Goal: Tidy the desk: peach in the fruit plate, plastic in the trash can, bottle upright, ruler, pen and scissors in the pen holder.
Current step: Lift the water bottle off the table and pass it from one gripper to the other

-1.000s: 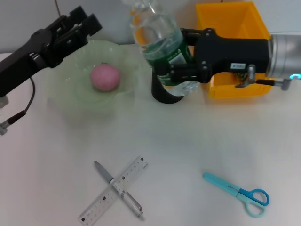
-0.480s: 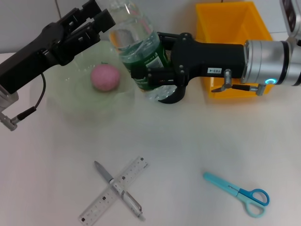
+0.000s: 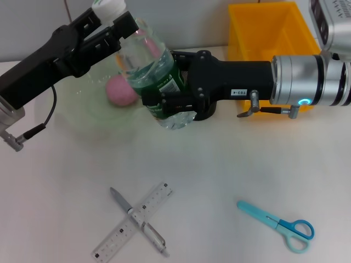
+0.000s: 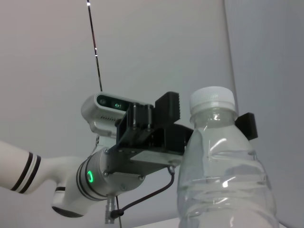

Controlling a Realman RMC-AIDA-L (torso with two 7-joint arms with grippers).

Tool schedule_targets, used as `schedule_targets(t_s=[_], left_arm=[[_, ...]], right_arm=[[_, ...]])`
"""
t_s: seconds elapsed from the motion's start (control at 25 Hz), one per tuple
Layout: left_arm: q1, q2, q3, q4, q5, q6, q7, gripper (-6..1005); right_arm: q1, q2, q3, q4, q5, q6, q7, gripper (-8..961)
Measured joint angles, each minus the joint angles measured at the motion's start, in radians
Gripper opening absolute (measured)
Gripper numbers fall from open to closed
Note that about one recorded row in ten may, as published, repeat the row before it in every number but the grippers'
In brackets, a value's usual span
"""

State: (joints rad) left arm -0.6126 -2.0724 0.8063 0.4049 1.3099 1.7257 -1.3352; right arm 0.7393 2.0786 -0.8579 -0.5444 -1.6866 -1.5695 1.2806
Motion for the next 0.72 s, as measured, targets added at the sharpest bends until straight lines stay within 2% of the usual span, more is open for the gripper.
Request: schedule_targets(t_s=[0.72], left_arm=[[0.002, 0.000, 0.001, 0.000, 0.000, 0.008, 0.002, 873]], right_arm=[[-0.003, 0.000, -0.001, 0.001, 0.002, 0.000, 0.001, 778]])
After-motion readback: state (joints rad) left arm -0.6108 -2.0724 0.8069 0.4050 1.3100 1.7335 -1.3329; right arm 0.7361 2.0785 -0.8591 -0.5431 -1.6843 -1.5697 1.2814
